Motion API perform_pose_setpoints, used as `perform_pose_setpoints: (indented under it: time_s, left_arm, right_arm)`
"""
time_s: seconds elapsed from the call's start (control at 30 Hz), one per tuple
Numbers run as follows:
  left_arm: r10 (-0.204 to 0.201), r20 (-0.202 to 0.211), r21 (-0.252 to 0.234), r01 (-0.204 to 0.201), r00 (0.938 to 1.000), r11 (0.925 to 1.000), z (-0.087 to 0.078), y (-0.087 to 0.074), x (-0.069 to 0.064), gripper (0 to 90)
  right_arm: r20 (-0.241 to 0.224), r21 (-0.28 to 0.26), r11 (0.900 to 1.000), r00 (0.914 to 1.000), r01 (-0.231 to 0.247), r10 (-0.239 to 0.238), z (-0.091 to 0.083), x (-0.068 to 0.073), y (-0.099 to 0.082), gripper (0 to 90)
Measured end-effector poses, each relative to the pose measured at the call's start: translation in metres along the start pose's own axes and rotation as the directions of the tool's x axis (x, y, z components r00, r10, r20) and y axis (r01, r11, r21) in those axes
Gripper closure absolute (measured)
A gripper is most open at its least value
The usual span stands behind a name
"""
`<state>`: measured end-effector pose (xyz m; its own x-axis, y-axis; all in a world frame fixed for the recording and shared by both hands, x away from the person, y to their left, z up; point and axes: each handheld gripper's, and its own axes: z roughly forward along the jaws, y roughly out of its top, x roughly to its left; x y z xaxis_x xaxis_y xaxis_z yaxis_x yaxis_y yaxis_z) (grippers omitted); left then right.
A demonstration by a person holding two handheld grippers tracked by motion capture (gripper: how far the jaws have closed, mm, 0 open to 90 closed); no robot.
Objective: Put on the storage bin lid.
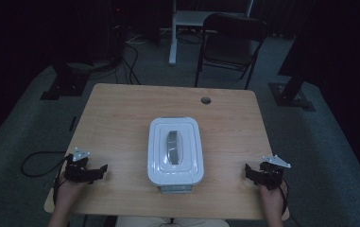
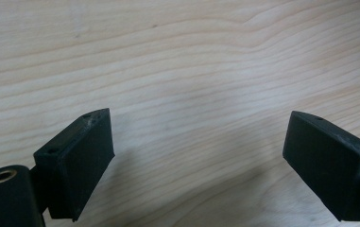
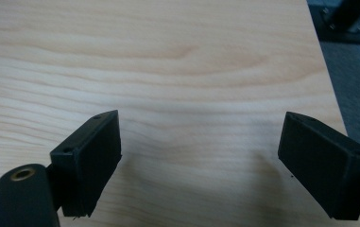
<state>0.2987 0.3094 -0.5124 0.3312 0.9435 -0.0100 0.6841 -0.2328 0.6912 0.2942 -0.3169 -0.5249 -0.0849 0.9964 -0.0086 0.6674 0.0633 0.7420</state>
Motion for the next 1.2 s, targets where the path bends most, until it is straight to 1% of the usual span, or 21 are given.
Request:
perform_pose_setpoints:
  time_s: [0.1,0.17,0.23,0.3,0.4,0.47,0.53,0.83,1.2]
  left_arm:
    - [-0.018,-0.011,0.011,0.018,0.9998,0.9998,0.0006,-0.0037,0.0032,10.1]
    - [-0.026,-0.031,0.015,0.026,0.9992,0.9996,0.0008,-0.0052,0.0047,10.1]
    - [-0.024,-0.035,0.019,0.024,0.9991,0.9995,0.0013,-0.0064,0.0065,10.1]
    - [-0.031,-0.041,0.01,0.031,0.9987,0.9995,0.003,-0.008,0.0074,10.1]
    - [-0.026,-0.047,0.008,0.027,0.9985,0.9996,0.0035,-0.0082,0.0074,10.1]
    - [-0.027,-0.054,-0.014,0.026,0.9982,0.9996,0.0053,-0.0093,0.0067,10.1]
    - [-0.031,-0.058,-0.016,0.03,0.9978,0.9994,0.0052,-0.0096,0.0061,10.1]
    - [-0.035,-0.06,-0.017,0.034,0.9976,0.9993,0.0055,-0.0095,0.0058,10.1]
    - [-0.034,-0.06,-0.018,0.033,0.9976,0.9993,0.0057,-0.0094,0.0058,10.1]
  right_arm:
    - [0.004,0.024,0.9997,1.0,-0.004,0.003,0.0016,-0.0004,-0.0011,13.7]
    - [0.005,0.024,0.9997,0.9999,-0.01,0.01,0.0009,-0.0004,-0.0021,13.6]
    - [-0.004,0.028,0.9993,0.9996,-0.027,0.027,0.0,-0.0017,-0.0035,13.7]
    - [-0.003,0.028,0.9992,0.9996,-0.027,0.027,-0.0014,-0.0027,-0.0049,13.6]
    - [-0.003,0.029,0.9992,0.9996,-0.029,0.029,-0.0027,-0.0034,-0.0061,13.5]
    - [-0.001,0.029,0.9992,0.9996,-0.029,0.029,-0.0033,-0.0036,-0.0067,13.4]
    - [-0.002,0.029,0.9992,0.9996,-0.029,0.029,-0.0032,-0.0037,-0.0067,13.3]
    - [0.007,0.031,0.9988,0.9993,-0.038,0.037,0.001,-0.0046,-0.003,12.2]
    - [0.008,0.03,0.9988,0.9993,-0.038,0.038,0.0014,-0.0047,-0.0027,12.2]
